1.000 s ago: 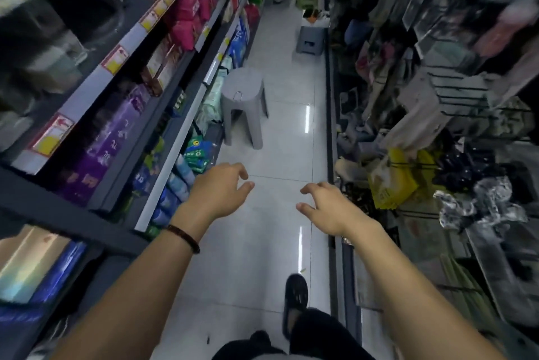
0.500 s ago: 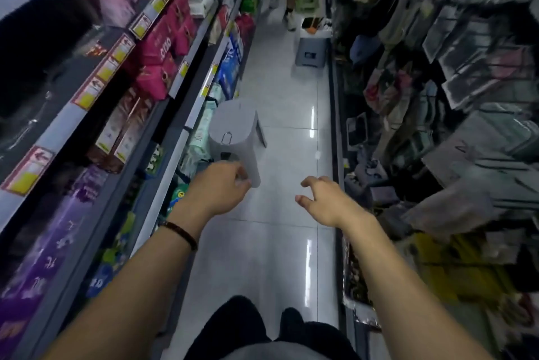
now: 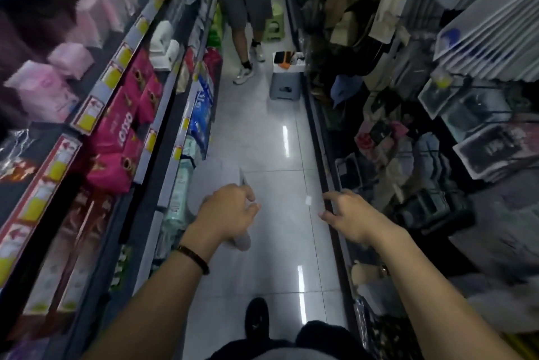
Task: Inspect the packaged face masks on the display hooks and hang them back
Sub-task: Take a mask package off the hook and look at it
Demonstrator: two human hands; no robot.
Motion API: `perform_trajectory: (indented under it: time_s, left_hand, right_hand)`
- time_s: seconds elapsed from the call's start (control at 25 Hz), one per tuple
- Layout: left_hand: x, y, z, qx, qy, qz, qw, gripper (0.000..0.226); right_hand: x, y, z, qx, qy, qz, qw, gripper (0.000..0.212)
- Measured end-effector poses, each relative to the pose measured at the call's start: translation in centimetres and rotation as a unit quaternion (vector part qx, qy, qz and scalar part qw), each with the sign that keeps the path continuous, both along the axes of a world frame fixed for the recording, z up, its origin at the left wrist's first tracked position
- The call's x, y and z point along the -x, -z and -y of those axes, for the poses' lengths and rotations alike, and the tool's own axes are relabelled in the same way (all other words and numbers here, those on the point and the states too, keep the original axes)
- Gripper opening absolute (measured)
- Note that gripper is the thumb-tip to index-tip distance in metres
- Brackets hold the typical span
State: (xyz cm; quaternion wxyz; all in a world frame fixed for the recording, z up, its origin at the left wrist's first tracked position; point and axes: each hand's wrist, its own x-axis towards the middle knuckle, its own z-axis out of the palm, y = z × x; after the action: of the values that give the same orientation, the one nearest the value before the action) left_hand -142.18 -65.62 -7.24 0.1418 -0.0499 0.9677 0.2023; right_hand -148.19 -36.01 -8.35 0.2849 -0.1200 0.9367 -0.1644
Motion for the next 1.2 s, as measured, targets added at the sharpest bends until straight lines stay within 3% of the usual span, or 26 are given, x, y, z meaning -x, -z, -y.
perform_trajectory:
  time_s: [0.76, 0.96, 1.2]
  left_hand:
    - [45.2, -1.3, -6.6, 0.044, 0.162, -0.010, 0.986, 0.033]
    - [54.4, -1.5, -9.7, 0.042, 0.246, -0.017, 0.968, 0.033]
    - [65.7, -3.4, -14.1, 0.018, 0.386, -0.046, 0.921, 0.029]
  right_hand:
    - [35.7, -0.1, -4.6, 0.031, 0.158, -0.041, 0.986, 0.060]
    - [40.7, -0.5, -5.3, 0.042, 0.227, -0.068, 0.971, 0.062]
    - [45.2, -3.8, -3.5, 0.003, 0.352, -0.104, 0.930, 0.063]
